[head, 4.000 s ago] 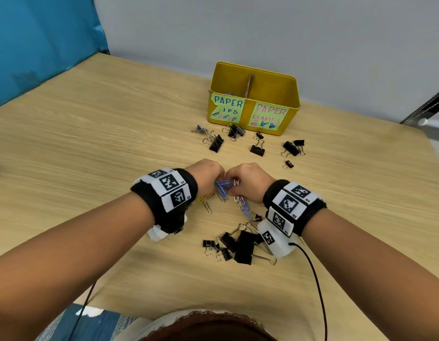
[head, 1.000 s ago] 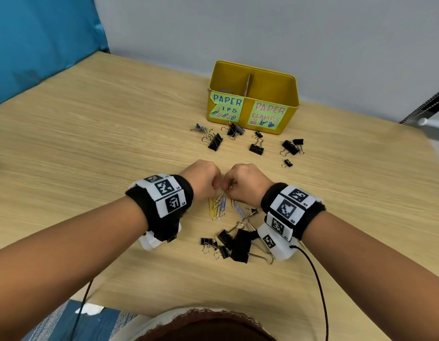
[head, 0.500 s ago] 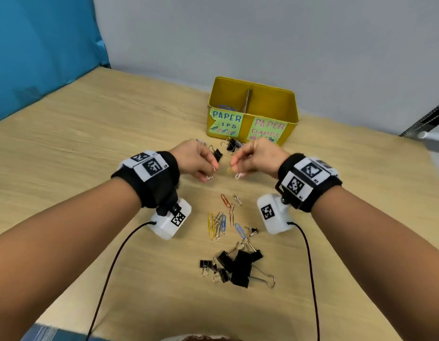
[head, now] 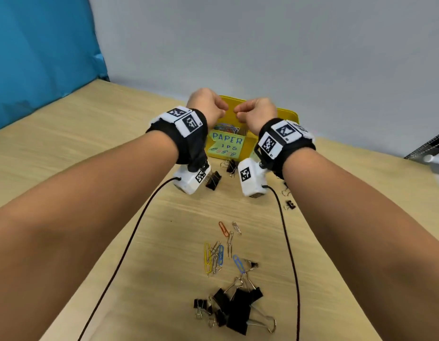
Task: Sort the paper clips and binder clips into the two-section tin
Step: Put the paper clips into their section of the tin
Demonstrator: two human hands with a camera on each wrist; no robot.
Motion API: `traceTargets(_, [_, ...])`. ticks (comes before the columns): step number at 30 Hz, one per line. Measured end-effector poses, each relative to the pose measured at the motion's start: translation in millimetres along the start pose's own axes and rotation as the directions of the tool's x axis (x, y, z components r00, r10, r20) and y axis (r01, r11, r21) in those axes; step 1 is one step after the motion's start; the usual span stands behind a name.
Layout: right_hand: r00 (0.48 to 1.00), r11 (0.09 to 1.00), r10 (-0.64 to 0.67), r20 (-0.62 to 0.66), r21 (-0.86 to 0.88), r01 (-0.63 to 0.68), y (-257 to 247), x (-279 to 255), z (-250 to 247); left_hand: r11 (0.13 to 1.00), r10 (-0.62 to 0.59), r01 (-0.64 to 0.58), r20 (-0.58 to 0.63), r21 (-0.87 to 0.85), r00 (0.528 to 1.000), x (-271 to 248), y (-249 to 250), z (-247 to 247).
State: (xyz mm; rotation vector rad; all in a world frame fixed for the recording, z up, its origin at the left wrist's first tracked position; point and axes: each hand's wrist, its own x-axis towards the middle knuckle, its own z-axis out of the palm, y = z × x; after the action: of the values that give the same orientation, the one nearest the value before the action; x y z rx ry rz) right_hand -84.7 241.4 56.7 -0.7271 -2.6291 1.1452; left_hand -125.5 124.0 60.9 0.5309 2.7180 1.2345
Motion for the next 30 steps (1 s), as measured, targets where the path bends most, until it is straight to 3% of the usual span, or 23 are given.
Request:
traceTargets(3, [0.990, 0.986, -0.138, -0.042, -0.100, 0.133, 3.5, -40.7, -12.0, 0.988, 0.129, -0.130, 0.018, 0.085, 0.991, -32.4, -7.6, -7.6])
traceTargets(5, [0.982, 0.970, -0.146, 0.120, -0.176, 0.166, 20.2, -75.7, -16.1, 0.957, 0.234, -0.264, 0.220, 0.119, 0.947, -68.8, -22.4, -9.7])
traceTargets(6, [0.959, 0.954, -0.084, 0.272, -0.256, 0.157, 32.1, -94.1, -15.8, 0.935, 0.251, -0.326, 0.389, 0.139, 0.887, -90.1, -32.3, -9.3])
traceTargets(8, [0.843, 0.882, 0.117, 0.525, -0.446, 0.155, 56.3, -126.7, -10.6, 0.891, 0.152, -0.401, 0.693, 0.212, 0.704, -129.9, -48.5, -4.1])
traceTargets(9, [0.796, 0.838, 0.188, 0.575, -0.517, 0.176, 66.0, -137.6, -6.0, 0.872, 0.089, -0.427, 0.779, 0.240, 0.620, -145.1, -53.7, -0.1])
traceTargets(10, [0.782, 0.808, 0.207, 0.587, -0.554, 0.202, 72.2, -145.8, -1.5, 0.860, 0.056, -0.447, 0.825, 0.246, 0.562, -156.5, -56.0, 4.0])
traceTargets(12, [0.804, 0.795, 0.158, 0.574, -0.557, 0.241, 74.4, -155.2, 7.6, 0.845, 0.068, -0.486, 0.857, 0.222, 0.510, -170.3, -53.7, 10.5])
traceTargets(16, [0.816, 0.799, 0.046, 0.577, -0.512, 0.317, 65.7, -160.5, 23.2, 0.778, 0.135, -0.588, 0.854, 0.223, 0.503, -174.4, -55.2, 20.0])
traceTargets(21, [0.821, 0.773, -0.036, 0.569, -0.505, 0.384, 59.8, -167.0, 35.4, 0.810, 0.152, -0.534, 0.791, 0.244, 0.592, -172.5, -66.4, 21.6])
traceTargets(24, [0.806, 0.790, -0.071, 0.588, -0.460, 0.405, 58.7, -171.1, 37.4, 0.803, 0.176, -0.542, 0.770, 0.249, 0.614, -173.5, -72.0, 23.4])
traceTargets(30, [0.803, 0.855, -0.068, 0.592, -0.380, 0.352, 60.0, -173.7, 35.0, 0.756, 0.130, -0.579, 0.796, 0.305, 0.590, -179.0, -74.5, 23.4])
